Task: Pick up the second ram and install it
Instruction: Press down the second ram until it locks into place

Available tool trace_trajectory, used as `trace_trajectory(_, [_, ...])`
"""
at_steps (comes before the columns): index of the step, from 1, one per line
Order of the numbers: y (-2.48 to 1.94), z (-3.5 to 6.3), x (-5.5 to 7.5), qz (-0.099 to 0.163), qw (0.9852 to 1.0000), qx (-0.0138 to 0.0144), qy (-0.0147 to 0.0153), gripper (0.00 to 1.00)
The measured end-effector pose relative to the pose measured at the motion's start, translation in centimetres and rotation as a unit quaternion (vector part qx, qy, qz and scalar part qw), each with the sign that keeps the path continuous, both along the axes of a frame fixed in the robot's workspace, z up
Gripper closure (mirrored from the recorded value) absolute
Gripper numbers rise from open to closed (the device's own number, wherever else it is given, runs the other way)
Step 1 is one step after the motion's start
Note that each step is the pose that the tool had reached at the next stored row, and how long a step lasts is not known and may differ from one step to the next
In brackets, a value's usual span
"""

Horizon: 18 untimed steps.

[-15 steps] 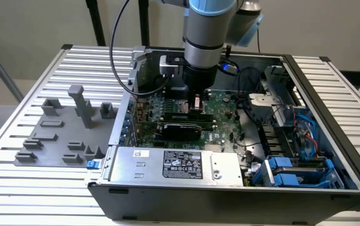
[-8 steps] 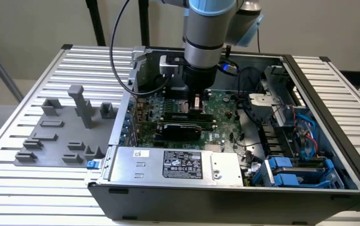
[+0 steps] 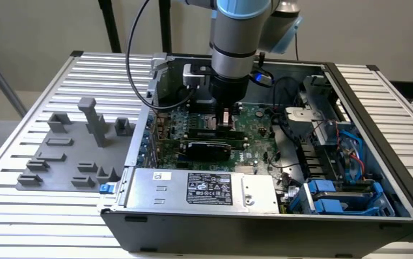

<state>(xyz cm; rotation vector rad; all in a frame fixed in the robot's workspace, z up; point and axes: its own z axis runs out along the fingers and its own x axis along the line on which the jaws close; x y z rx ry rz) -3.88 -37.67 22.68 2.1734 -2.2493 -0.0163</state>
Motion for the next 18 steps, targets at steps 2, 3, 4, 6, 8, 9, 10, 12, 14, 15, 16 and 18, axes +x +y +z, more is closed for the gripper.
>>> trace_trajectory(2, [0.0, 0.0, 0.0, 0.0, 1.0, -0.0001, 0.0, 1.0])
trace_trajectory(3, [0.0, 0.0, 0.0, 0.0, 1.0, -0.0002, 0.0, 1.0])
trace_trajectory(4, [0.0, 0.0, 0.0, 0.0, 1.0, -0.0004, 0.0, 1.0])
trace_trajectory(6, [0.0, -0.01, 0.0, 0.0, 1.0, -0.0011, 0.0, 1.0])
trace_trajectory(8, [0.0, 0.0, 0.0, 0.0, 1.0, -0.0017, 0.0, 1.0])
trace_trajectory(9, [0.0, 0.0, 0.0, 0.0, 1.0, -0.0018, 0.0, 1.0])
trace_trajectory(10, [0.0, -0.01, 0.0, 0.0, 1.0, -0.0017, 0.0, 1.0])
trace_trajectory(12, [0.0, -0.01, 0.0, 0.0, 1.0, -0.0018, 0.0, 1.0])
trace_trajectory(14, [0.0, -0.02, 0.01, 0.0, 1.0, -0.0018, 0.0, 1.0])
trace_trajectory(15, [0.0, -0.05, 0.01, -0.001, 1.0, -0.0018, 0.0, 1.0])
trace_trajectory(16, [0.0, -0.07, 0.01, -0.001, 1.0, -0.0017, 0.0, 1.0])
trace_trajectory(18, [0.0, -0.07, 0.01, -0.001, 1.0, -0.0018, 0.0, 1.0])
